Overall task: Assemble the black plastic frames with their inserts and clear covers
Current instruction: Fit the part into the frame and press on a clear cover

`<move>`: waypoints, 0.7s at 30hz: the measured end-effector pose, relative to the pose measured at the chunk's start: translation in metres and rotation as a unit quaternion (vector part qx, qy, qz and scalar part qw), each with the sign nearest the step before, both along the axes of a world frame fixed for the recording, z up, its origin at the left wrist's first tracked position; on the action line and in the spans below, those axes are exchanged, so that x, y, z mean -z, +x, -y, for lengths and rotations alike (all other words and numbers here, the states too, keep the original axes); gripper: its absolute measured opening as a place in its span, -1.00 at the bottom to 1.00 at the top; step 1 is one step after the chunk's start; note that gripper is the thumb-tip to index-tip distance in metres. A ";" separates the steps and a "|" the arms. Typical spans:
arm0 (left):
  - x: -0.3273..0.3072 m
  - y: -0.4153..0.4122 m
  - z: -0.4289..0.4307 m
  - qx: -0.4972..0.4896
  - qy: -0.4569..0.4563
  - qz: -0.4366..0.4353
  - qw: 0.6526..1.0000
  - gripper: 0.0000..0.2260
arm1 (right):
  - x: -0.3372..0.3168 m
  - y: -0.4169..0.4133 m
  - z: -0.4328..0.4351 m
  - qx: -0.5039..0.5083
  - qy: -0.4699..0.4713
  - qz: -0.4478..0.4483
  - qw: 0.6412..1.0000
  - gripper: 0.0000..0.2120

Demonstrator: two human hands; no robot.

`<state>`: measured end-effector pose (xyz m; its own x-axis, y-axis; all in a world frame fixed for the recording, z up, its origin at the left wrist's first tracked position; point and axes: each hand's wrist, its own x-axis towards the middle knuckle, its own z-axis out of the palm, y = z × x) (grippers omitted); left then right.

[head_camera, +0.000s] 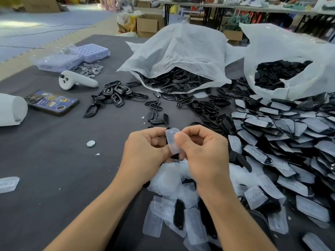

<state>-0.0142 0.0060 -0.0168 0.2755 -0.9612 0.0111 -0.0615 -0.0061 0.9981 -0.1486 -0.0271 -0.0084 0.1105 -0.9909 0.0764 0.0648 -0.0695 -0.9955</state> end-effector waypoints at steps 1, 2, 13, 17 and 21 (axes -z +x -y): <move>0.000 -0.001 0.000 0.007 -0.006 0.003 1.000 -0.75 | 0.002 0.001 0.000 0.021 -0.012 -0.026 0.999 -0.85; 0.000 -0.002 0.000 0.014 -0.010 0.004 1.000 -0.77 | 0.003 0.001 0.000 0.040 -0.022 -0.055 0.997 -0.85; 0.000 -0.003 0.000 0.052 -0.010 -0.054 0.997 -0.61 | 0.009 0.003 0.007 0.065 -0.022 -0.103 0.992 -0.84; 0.001 -0.004 0.000 0.043 -0.007 -0.059 0.997 -0.59 | 0.008 0.002 0.006 0.041 -0.009 -0.072 0.997 -0.91; 0.001 -0.004 0.000 0.042 -0.012 -0.074 0.996 -0.62 | 0.006 0.000 0.006 0.037 -0.013 -0.082 0.996 -0.91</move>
<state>-0.0184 0.0061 -0.0176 0.1937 -0.9811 -0.0002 0.0879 0.0171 0.9960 -0.1488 -0.0335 -0.0145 0.0509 -0.9947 0.0895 -0.1052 -0.0945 -0.9900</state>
